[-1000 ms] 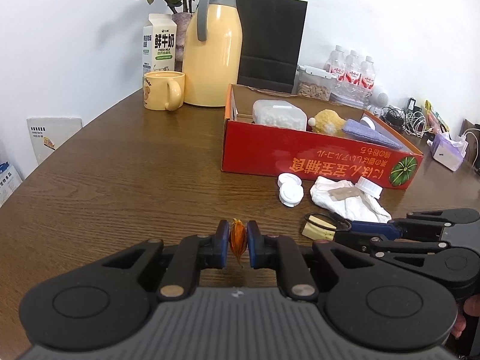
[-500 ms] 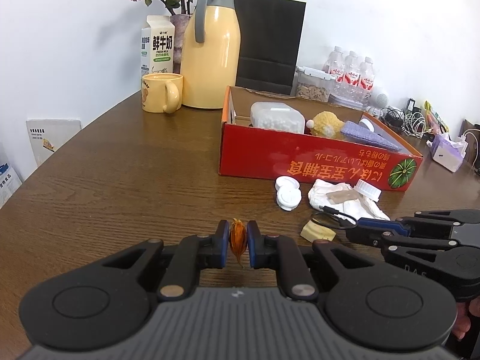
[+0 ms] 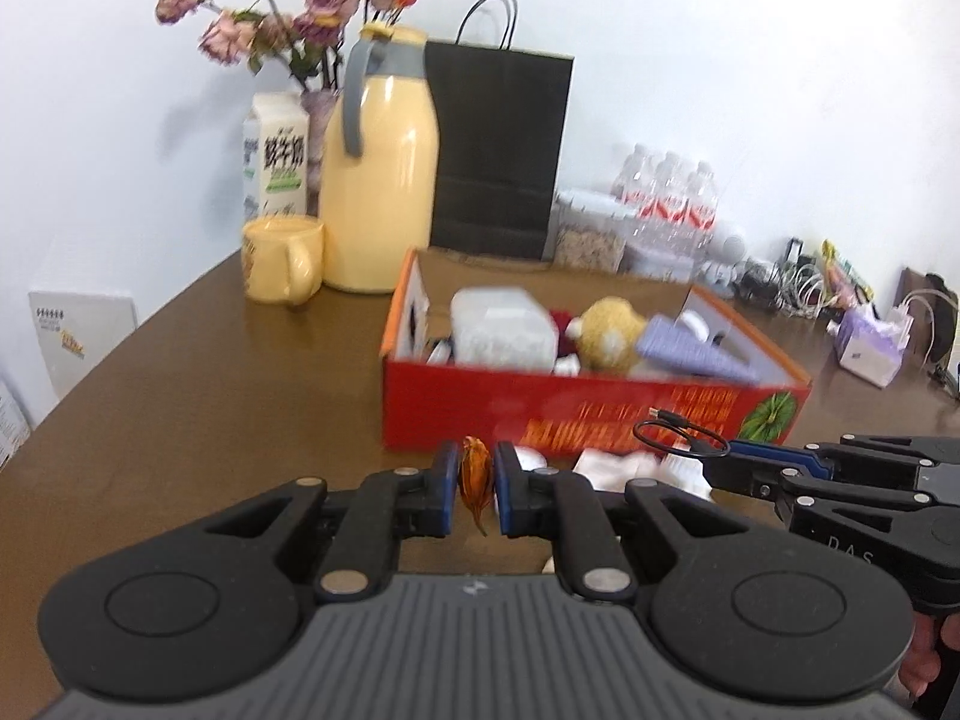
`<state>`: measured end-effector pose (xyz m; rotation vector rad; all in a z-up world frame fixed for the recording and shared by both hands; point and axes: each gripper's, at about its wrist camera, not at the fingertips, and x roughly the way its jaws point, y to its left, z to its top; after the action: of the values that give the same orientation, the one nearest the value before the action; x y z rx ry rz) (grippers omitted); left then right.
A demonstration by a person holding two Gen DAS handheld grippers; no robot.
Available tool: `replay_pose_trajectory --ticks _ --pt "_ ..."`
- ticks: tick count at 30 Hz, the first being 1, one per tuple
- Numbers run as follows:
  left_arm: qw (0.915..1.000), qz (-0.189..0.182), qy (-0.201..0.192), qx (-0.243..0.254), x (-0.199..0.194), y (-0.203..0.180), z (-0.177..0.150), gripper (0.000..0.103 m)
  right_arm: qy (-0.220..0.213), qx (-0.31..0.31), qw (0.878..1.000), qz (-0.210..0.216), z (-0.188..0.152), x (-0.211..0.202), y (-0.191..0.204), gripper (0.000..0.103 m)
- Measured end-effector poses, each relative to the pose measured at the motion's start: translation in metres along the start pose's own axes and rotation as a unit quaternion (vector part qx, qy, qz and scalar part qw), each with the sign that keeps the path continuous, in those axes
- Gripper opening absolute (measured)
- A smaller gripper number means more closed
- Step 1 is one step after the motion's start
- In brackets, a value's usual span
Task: Organize objects
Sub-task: 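Carry the orange item and black cable over the box with both grippers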
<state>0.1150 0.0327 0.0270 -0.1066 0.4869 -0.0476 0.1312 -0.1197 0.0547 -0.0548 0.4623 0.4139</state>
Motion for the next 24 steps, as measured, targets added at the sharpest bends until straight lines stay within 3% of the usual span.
replay_pose_trajectory --ticks 13,24 --pt "0.9987 -0.019 -0.046 0.01 0.04 -0.036 0.059 0.014 -0.073 0.01 0.996 -0.051 0.053 0.001 -0.046 0.01" --pt "0.9992 -0.017 -0.036 0.011 0.112 -0.065 0.087 0.014 -0.071 0.036 0.993 -0.081 0.075 0.048 -0.088 0.01"
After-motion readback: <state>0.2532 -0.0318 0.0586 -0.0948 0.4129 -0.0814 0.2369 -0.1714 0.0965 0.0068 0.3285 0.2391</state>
